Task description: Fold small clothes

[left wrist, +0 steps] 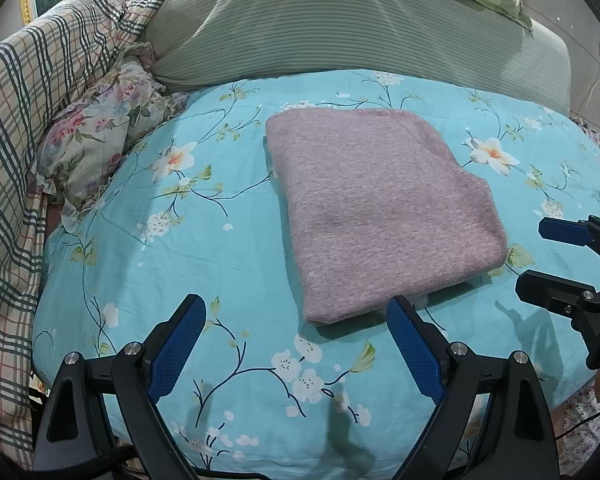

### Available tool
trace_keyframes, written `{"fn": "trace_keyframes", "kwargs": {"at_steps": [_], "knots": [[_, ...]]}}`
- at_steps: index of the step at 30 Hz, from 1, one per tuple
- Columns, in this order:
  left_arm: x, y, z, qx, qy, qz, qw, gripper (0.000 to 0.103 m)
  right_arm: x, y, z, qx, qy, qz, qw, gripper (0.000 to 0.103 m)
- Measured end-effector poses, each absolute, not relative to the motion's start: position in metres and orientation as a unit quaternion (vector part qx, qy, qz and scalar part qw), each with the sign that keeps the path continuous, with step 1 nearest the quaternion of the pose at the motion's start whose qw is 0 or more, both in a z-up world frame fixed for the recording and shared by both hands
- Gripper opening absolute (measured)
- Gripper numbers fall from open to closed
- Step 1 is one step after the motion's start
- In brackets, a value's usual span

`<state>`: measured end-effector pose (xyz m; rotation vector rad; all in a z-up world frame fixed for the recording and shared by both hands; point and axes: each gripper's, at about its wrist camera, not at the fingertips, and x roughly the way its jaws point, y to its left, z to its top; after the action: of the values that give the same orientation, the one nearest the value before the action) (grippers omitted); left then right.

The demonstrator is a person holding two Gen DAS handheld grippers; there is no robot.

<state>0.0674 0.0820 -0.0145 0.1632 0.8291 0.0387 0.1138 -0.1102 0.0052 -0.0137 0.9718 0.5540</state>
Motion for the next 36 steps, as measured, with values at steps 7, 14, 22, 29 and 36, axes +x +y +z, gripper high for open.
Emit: {"fn": "trace_keyframes", "kwargs": {"at_steps": [7, 14, 22, 29, 36], "knots": [[0.0684, 0.082, -0.0145, 0.08, 0.402, 0.019, 0.912, 0.093, 0.1141, -0.1094, 0.0059, -0.006, 0.461, 0.263, 0.848, 0.099], [0.0683, 0.0817, -0.0146, 0.08, 0.401, 0.019, 0.912, 0.093, 0.1148, -0.109, 0.0067, -0.007, 0.46, 0.263, 0.848, 0.099], [0.0688, 0.0809, -0.0148, 0.081, 0.401, 0.019, 0.912, 0.093, 0.1151, -0.1091, 0.0076, -0.006, 0.46, 0.263, 0.848, 0.099], [0.0704, 0.0795, -0.0142, 0.082, 0.401, 0.018, 0.912, 0.093, 0.1155, -0.1068, 0.0099, -0.007, 0.46, 0.261, 0.849, 0.099], [0.0732, 0.0778, -0.0128, 0.082, 0.401, 0.017, 0.912, 0.093, 0.1183, -0.1069, 0.0118, -0.005, 0.46, 0.26, 0.849, 0.099]]}}
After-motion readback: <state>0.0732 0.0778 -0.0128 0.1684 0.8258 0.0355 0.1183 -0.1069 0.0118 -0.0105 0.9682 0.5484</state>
